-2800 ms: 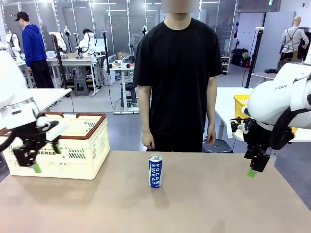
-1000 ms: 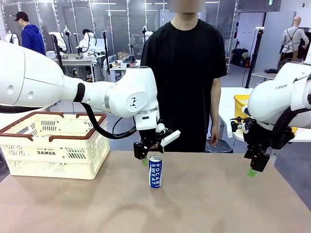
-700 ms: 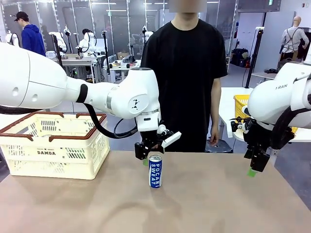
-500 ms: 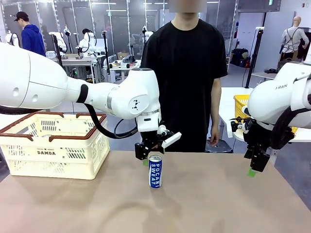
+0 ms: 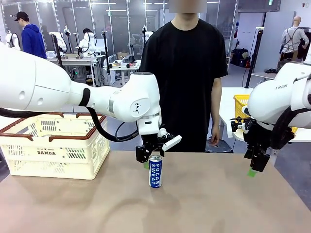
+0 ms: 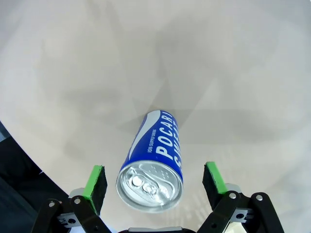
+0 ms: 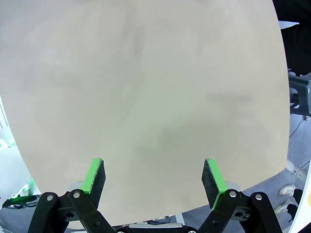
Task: Place the drinks into the Shopping basket.
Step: Pick up one drink and place it into the Shopping basket.
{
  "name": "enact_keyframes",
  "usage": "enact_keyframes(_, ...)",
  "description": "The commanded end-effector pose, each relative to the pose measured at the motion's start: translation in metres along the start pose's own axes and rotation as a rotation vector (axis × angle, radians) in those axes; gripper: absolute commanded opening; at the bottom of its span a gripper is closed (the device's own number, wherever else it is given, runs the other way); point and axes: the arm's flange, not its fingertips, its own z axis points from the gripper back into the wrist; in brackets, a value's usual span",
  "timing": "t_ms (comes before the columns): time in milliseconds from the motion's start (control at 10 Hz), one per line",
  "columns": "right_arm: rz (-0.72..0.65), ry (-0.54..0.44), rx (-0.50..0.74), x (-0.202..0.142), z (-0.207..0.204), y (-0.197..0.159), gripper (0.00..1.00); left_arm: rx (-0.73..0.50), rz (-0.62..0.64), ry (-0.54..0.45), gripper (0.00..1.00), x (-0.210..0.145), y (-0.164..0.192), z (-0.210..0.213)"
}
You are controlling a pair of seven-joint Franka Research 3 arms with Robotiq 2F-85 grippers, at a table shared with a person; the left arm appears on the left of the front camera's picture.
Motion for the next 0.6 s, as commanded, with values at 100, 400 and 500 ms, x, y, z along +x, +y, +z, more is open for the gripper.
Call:
enact_keyframes(100, -0.002, 0.002, 0.001, -0.001, 0.000, 0.000, 1.00, -0.031, 0.013, -0.025, 1.00, -0.009, 0.014, -0.013)
enact_keyframes(400, -0.002, 0.002, 0.001, -0.001, 0.000, 0.000, 1.00, -0.020, 0.017, -0.064, 0.92, -0.014, 0.019, -0.024)
enact_keyframes(500, -0.002, 0.002, 0.001, -0.001, 0.000, 0.000, 1.00, -0.033, 0.015, -0.085, 0.80, -0.014, 0.018, -0.025)
